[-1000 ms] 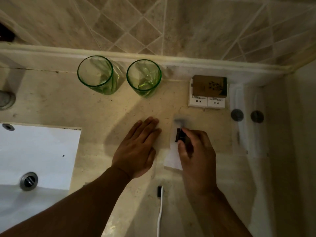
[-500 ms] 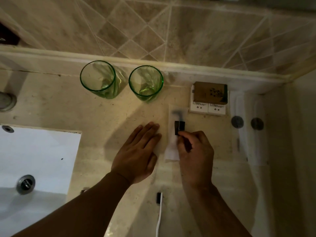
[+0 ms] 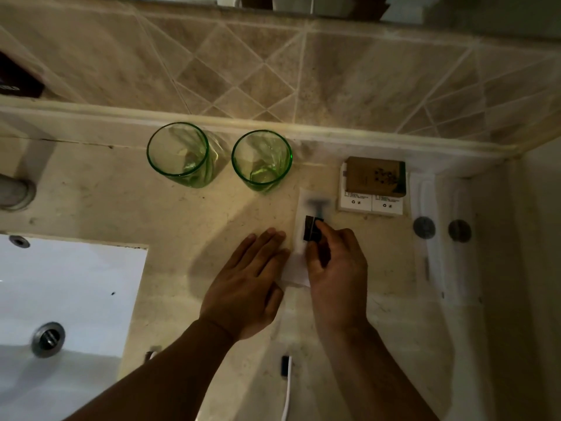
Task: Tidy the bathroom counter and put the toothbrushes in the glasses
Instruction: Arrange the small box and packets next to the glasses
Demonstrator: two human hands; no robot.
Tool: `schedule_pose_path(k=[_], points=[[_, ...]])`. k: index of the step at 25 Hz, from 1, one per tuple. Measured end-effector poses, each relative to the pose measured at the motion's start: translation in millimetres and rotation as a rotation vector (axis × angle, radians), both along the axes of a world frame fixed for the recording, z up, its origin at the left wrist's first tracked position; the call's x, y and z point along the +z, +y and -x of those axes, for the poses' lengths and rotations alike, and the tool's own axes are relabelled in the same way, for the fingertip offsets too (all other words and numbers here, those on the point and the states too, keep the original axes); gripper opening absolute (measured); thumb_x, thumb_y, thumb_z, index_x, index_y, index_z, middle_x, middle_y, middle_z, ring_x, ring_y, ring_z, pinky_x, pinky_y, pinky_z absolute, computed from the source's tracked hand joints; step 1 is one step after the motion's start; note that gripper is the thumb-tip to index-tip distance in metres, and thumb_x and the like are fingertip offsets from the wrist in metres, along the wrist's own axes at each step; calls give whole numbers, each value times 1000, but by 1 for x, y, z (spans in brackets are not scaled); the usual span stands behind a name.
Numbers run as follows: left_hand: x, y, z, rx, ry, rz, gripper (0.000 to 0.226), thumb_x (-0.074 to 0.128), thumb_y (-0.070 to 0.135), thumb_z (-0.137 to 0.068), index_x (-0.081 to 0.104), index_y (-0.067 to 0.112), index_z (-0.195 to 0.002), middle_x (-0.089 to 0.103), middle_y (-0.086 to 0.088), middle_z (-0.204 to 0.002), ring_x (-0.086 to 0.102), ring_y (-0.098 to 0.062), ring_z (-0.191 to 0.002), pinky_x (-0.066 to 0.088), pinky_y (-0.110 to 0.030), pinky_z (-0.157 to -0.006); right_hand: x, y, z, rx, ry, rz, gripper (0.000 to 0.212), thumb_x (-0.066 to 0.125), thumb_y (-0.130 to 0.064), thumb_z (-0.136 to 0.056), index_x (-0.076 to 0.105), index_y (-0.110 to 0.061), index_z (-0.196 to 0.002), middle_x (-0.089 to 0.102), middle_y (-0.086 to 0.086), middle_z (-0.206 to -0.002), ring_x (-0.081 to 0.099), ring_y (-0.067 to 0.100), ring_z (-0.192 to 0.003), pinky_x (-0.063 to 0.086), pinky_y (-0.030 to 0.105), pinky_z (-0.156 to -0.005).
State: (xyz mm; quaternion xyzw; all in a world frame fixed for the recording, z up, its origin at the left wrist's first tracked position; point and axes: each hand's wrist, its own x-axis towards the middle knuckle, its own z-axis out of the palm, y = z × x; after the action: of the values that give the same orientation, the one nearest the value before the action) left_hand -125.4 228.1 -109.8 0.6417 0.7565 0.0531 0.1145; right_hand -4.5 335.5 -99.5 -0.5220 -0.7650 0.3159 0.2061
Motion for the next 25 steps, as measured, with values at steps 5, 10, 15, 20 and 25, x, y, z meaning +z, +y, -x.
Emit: schedule_pose_path(k=[5,10,15,20,25], points=[[-1,0,0,1,-5,3,62,44,37,-91,40,12,-147,30,-11,-159,16,-22,-151,8,-39,-123,-1,8,10,14,-48,-81,38,62,-21,-93,60,-18,-131,57,3,-104,59,13,-86,52,20,-79],[-1,0,1,-15,1,-4,61,47,37,-89,46,8,-143,34,-12,-157,17,-22,-150,11,-40,-122,2,29,27,19,-119,-70,38,61,-17,-94,61,-16,-131,58,10,-104,60,22,-82,44,23,-77],[-1,0,1,-14,5,-8,61,45,38,-89,45,12,-144,34,-12,-157,14,-21,-150,8,-39,-123,8,48,37,62,-160,-16,41,53,-17,-98,54,-18,-139,56,10,-117,58,23,-98,39,22,-83],[-2,0,1,-15,14,-21,61,45,38,-88,45,12,-144,36,-13,-156,17,-22,-149,10,-40,-122,9,51,40,51,-180,7,41,50,-20,-100,52,-23,-140,54,5,-123,56,19,-107,35,18,-86],[-6,-1,1,-9,20,-49,63,44,39,-88,43,12,-145,35,-13,-157,17,-22,-149,11,-41,-121,8,48,37,25,-91,-27,38,55,-17,-97,57,-19,-134,58,7,-120,59,20,-104,43,23,-87]])
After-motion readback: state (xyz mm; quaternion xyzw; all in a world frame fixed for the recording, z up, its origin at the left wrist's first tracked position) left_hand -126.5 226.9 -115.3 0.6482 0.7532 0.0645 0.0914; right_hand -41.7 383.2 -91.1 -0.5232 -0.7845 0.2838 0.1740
